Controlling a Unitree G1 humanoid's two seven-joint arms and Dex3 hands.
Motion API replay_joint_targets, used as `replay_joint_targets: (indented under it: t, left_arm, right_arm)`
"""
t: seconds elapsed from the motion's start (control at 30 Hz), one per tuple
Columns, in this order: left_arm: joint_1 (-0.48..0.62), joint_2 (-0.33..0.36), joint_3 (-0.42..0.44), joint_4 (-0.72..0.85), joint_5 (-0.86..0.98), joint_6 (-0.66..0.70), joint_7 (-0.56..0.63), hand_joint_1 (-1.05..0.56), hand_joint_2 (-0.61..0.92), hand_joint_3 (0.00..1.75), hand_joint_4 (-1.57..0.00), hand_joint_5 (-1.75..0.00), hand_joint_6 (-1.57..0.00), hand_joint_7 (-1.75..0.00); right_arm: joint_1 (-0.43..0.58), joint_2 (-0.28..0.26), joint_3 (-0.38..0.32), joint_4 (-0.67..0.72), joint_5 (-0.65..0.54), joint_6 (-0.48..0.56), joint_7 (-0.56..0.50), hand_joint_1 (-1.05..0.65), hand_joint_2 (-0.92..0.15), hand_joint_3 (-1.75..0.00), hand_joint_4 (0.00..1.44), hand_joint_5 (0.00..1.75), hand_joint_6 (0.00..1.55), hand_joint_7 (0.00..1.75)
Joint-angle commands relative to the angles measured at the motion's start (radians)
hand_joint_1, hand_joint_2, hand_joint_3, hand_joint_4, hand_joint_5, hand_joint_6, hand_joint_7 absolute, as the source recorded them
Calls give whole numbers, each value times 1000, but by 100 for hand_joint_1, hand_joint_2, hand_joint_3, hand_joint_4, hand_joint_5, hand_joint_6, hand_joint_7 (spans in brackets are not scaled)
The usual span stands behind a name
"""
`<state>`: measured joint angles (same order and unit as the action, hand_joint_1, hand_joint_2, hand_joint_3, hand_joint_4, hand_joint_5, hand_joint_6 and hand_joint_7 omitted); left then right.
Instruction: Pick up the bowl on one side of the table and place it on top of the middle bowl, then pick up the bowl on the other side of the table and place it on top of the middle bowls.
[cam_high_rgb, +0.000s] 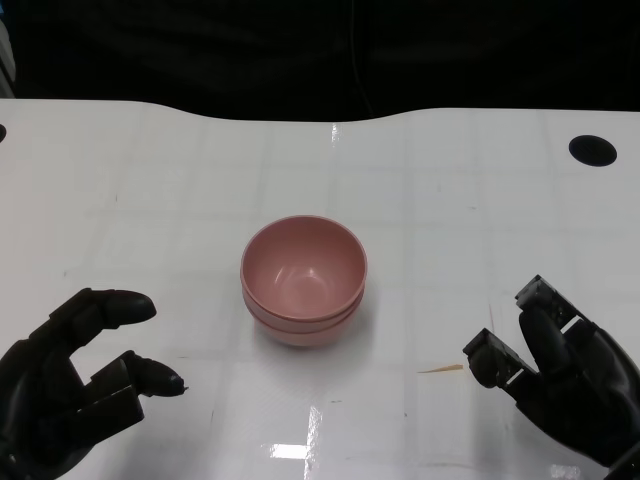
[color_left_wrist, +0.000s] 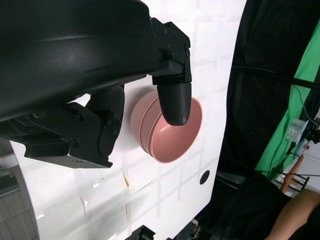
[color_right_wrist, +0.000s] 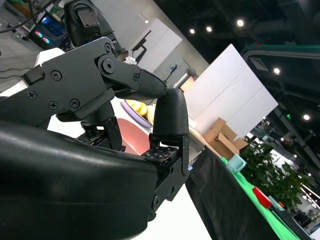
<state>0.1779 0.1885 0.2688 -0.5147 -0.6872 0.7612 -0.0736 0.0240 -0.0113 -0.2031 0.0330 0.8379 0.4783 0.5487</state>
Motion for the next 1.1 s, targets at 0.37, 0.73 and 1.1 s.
replay_joint_targets:
  t: [0.37,0.73,1.1]
  left_arm:
    - [10,12,3,-12,8,-8,-8,24,92,143,-56,-175,-25,-175]
    - [7,7,8,-16,7,0,6,25,92,143,-58,-175,-28,-175]
    - [6,8,8,-16,8,0,5,26,92,144,-60,-175,-29,-175]
  right_arm:
    - [22,-6,-8,-7,-22,-26,5,-8,-70,-100,74,175,59,169]
    - [27,-1,-2,17,-62,-64,30,-11,-61,-114,80,175,59,174]
    - [25,1,-4,19,-67,-63,32,-10,-61,-114,81,175,60,173]
